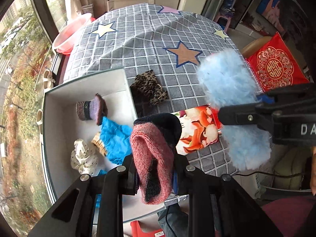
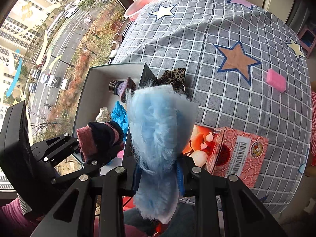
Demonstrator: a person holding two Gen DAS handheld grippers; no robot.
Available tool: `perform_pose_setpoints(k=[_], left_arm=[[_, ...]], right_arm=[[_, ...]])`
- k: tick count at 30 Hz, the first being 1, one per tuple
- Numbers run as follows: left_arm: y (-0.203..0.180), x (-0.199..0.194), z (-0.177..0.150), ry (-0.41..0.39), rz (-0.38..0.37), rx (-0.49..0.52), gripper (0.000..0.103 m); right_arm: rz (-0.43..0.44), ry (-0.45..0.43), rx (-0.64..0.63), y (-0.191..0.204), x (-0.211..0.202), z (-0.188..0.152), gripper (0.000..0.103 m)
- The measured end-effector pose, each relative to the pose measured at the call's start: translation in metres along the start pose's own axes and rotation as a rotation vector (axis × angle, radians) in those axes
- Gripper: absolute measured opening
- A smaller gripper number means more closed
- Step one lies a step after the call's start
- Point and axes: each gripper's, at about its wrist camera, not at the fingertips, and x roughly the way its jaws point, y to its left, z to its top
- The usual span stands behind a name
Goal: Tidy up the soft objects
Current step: 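Carry knit sock in left tool while right tool carries fluffy blue item over box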
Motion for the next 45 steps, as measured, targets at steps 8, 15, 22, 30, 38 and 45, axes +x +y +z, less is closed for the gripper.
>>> perform_pose_setpoints(k=[8, 15, 22, 30, 38, 45], left_arm=[[0.034, -0.007, -0.018, -0.021, 0.024, -0.088, 0.026], [0.059, -0.009, -0.032, -0.030, 0.030, -0.156, 0.026], [0.075, -0.010, -0.040, -0.041, 0.047, -0.208, 0.026], [0.093, -0.007, -0.048, -0.033, 0.066, -0.263, 0.026], [0.108, -0.002, -0.053, -0.027, 0.074, -0.305, 0.026], [0.116, 0.001, -0.057, -0.020, 0.071, -0.327, 0.027]], right_arm=[[0.013, 0.043, -0.025, 0.029, 0.018, -0.015, 0.030], [0.006, 0.068, -0.081, 0.053, 0.028, -0.016, 0.030], [0.005, 0.084, -0.107, 0.064, 0.034, -0.015, 0.030], [0.011, 0.109, -0.152, 0.083, 0.047, -0.007, 0.030], [0.019, 0.130, -0.223, 0.110, 0.059, 0.006, 0.030], [0.041, 0.153, -0.223, 0.120, 0.071, 0.019, 0.030]])
